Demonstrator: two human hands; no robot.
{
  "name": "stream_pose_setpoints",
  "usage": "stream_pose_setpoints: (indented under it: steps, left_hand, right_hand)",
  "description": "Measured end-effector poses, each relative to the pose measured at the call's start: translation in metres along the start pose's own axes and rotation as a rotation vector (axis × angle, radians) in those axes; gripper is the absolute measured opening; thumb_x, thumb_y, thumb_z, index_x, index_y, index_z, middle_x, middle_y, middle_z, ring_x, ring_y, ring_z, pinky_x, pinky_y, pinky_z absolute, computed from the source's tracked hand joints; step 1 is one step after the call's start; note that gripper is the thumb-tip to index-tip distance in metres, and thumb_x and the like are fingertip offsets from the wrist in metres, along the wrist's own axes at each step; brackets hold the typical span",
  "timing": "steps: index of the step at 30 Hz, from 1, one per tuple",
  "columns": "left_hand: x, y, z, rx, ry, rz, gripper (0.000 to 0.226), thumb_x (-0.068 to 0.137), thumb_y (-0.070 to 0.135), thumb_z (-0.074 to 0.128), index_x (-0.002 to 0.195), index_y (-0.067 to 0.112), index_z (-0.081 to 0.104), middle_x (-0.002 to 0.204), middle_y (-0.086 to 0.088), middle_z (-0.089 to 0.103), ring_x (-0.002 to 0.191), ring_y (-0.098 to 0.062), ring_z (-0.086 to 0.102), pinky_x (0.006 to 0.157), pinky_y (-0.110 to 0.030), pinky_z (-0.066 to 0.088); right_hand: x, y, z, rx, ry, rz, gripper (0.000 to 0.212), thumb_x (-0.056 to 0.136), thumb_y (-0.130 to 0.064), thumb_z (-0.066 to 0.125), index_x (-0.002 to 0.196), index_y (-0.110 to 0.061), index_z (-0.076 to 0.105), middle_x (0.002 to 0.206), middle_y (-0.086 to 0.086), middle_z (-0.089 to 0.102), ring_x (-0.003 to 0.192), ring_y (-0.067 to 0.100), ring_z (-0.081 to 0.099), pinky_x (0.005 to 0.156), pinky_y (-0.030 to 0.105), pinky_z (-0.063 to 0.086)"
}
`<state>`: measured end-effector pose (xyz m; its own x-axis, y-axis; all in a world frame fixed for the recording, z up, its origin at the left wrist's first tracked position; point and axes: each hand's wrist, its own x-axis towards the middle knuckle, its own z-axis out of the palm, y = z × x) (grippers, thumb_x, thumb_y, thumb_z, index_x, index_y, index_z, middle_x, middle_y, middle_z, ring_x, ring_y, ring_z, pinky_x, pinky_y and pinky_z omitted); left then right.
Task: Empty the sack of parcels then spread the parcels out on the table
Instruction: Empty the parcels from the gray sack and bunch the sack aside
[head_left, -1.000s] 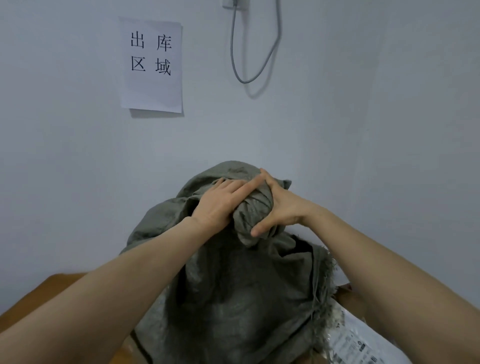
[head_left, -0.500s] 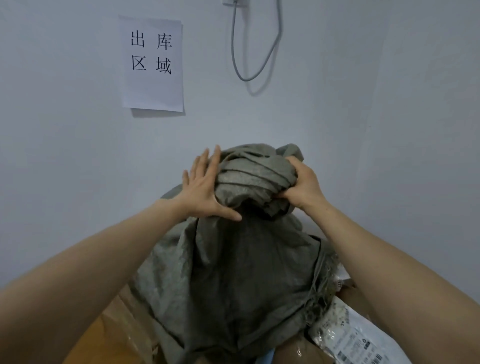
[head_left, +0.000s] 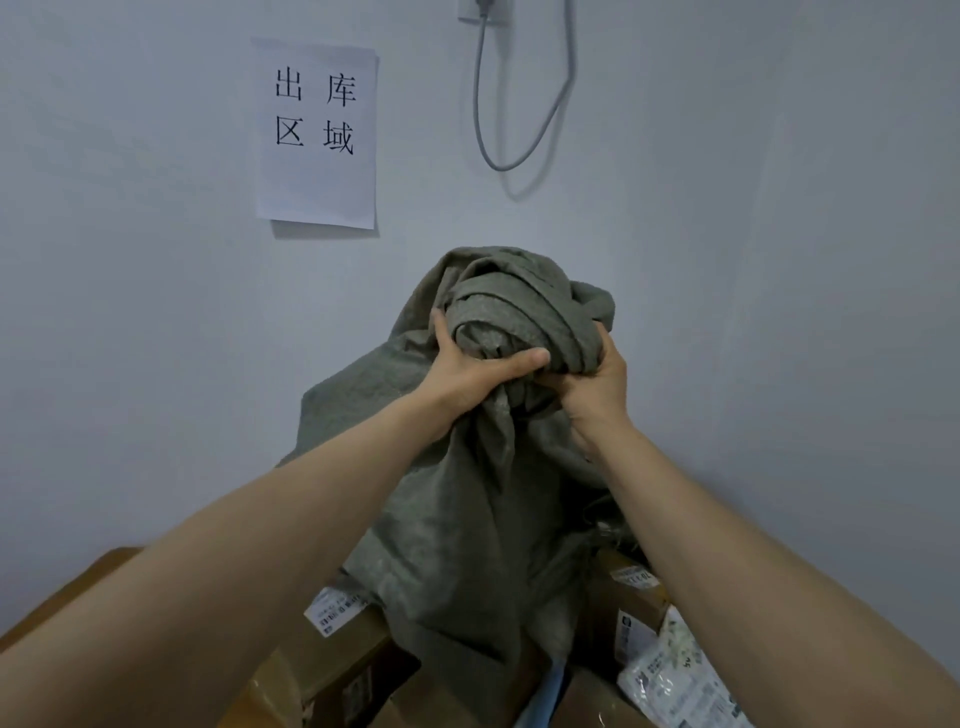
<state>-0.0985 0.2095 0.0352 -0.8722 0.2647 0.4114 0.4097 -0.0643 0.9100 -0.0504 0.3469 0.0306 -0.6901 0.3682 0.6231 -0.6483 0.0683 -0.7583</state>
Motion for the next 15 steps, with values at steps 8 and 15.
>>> stream_pose_setpoints:
  steps: [8, 15]
  left_hand:
    - [-0.004, -0.012, -0.004, 0.125, 0.202, 0.072, 0.096, 0.055, 0.024, 0.091, 0.134, 0.017, 0.038, 0.12, 0.003, 0.053, 0.112, -0.017, 0.053, 0.095, -0.035, 0.047]
    - [-0.01, -0.024, -0.019, 0.462, 0.07, 0.17, 0.093, 0.06, 0.028, 0.088, 0.135, 0.018, 0.035, 0.131, -0.001, 0.051, 0.119, -0.019, 0.049, 0.098, -0.034, 0.043]
  right_hand:
    - [-0.005, 0.019, -0.023, -0.209, -0.291, 0.203, 0.076, 0.057, 0.003, 0.085, 0.12, -0.02, 0.051, 0.113, 0.002, 0.062, 0.107, 0.018, 0.06, 0.09, 0.036, 0.054]
    - [0.021, -0.025, -0.059, -0.731, -0.36, 0.24, 0.082, 0.059, -0.03, 0.088, 0.127, -0.031, 0.043, 0.141, 0.004, 0.029, 0.128, 0.024, 0.036, 0.105, 0.042, 0.039]
